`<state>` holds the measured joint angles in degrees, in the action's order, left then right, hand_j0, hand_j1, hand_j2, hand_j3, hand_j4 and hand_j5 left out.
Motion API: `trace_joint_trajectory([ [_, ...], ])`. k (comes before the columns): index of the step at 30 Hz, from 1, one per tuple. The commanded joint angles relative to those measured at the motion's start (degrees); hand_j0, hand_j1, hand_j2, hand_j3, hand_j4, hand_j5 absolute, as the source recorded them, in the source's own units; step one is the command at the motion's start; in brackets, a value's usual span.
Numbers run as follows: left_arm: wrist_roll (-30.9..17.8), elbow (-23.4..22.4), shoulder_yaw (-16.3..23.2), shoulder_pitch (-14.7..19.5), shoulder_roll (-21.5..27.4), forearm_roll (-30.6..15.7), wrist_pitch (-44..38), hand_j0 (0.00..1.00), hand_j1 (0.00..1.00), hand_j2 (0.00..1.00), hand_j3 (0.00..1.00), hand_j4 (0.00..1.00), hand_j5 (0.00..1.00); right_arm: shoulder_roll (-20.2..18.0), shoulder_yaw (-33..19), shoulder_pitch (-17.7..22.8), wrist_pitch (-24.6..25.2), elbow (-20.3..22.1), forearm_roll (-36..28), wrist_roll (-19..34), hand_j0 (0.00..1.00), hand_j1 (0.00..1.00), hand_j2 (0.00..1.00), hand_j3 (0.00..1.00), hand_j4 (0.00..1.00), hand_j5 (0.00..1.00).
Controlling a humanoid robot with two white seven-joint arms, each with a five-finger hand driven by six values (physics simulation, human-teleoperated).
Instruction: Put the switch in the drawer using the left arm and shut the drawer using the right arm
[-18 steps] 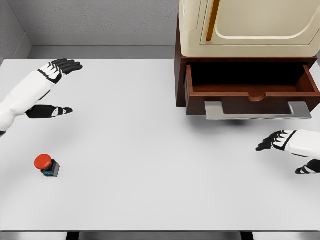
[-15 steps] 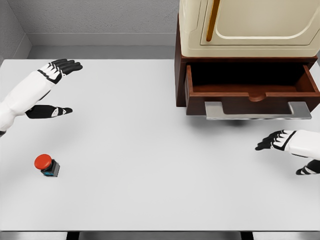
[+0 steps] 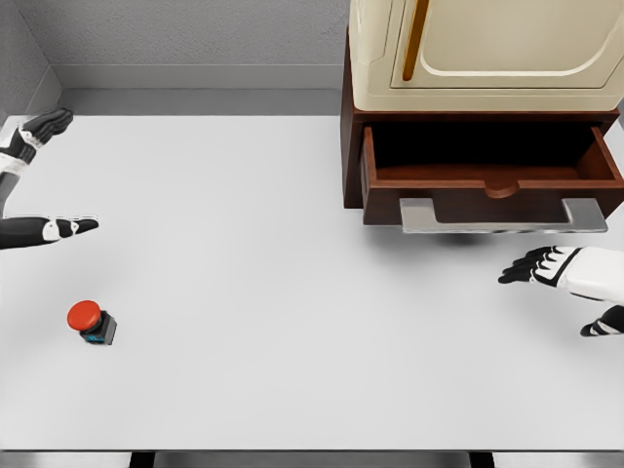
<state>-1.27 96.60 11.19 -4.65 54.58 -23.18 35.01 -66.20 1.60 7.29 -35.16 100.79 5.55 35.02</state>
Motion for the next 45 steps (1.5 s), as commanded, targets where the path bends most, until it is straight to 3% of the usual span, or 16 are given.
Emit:
trace_joint_trajectory([
  [1, 0.1, 2.9, 0.3, -1.1, 3.5, -5.3, 0.0, 1.00, 1.00, 1.00, 1.00, 1.00, 1.00, 0.0, 0.1, 0.0, 0.2, 0.0, -0.4, 0.0, 1.00, 1.00, 1.00, 1.00, 1.00, 1.00],
  [13, 2.0, 4.3, 0.6, -16.8, 9.1, -5.0, 0.0, 1.00, 1.00, 1.00, 1.00, 1.00, 1.00, -0.5, 0.4, 2.9, 0.2, 0.0, -0.3, 0.0, 1.00, 1.00, 1.00, 1.00, 1.00, 1.00],
  [17, 1.9, 4.0, 0.8, -20.1, 9.3, -4.6, 0.0, 1.00, 1.00, 1.00, 1.00, 1.00, 1.00, -0.9, -0.2, 3.3, 0.2, 0.0, -0.4, 0.0, 0.48, 0.48, 0.48, 0.48, 0.48, 0.48],
  [19, 1.9, 3.1, 0.9, -20.1, 9.0, -3.5, 0.0, 1.00, 1.00, 1.00, 1.00, 1.00, 1.00, -0.9, -0.3, 3.3, 0.2, 0.0, -0.5, 0.0, 0.44, 0.44, 0.44, 0.44, 0.44, 0.44],
  [25, 2.0, -1.3, 3.7, -20.3, 7.6, -1.0, 0.0, 1.00, 1.00, 1.00, 1.00, 1.00, 1.00, -2.7, -2.1, 3.3, 0.2, 0.0, -6.5, 0.0, 0.48, 0.48, 0.48, 0.48, 0.48, 0.48],
  [28, 2.0, -2.7, 4.3, -19.9, 4.2, 1.2, 0.0, 1.00, 1.00, 1.00, 1.00, 1.00, 1.00, -3.1, -3.2, 3.6, 0.2, 0.0, -7.1, 0.0, 0.48, 0.48, 0.48, 0.48, 0.48, 0.48],
  [35, 2.0, -4.5, 4.5, -18.1, 0.7, 1.2, 0.0, 1.00, 1.00, 1.00, 1.00, 1.00, 1.00, -3.2, -5.2, 3.7, 0.2, 0.0, -8.0, 0.0, 0.49, 0.49, 0.49, 0.49, 0.49, 0.49],
  [45, 1.9, -7.6, 4.5, -16.4, -0.2, 1.2, 0.0, 1.00, 1.00, 1.00, 1.00, 1.00, 1.00, -3.4, -7.0, 3.8, 0.2, 0.0, -9.2, 0.0, 0.50, 0.50, 0.50, 0.50, 0.50, 0.50],
])
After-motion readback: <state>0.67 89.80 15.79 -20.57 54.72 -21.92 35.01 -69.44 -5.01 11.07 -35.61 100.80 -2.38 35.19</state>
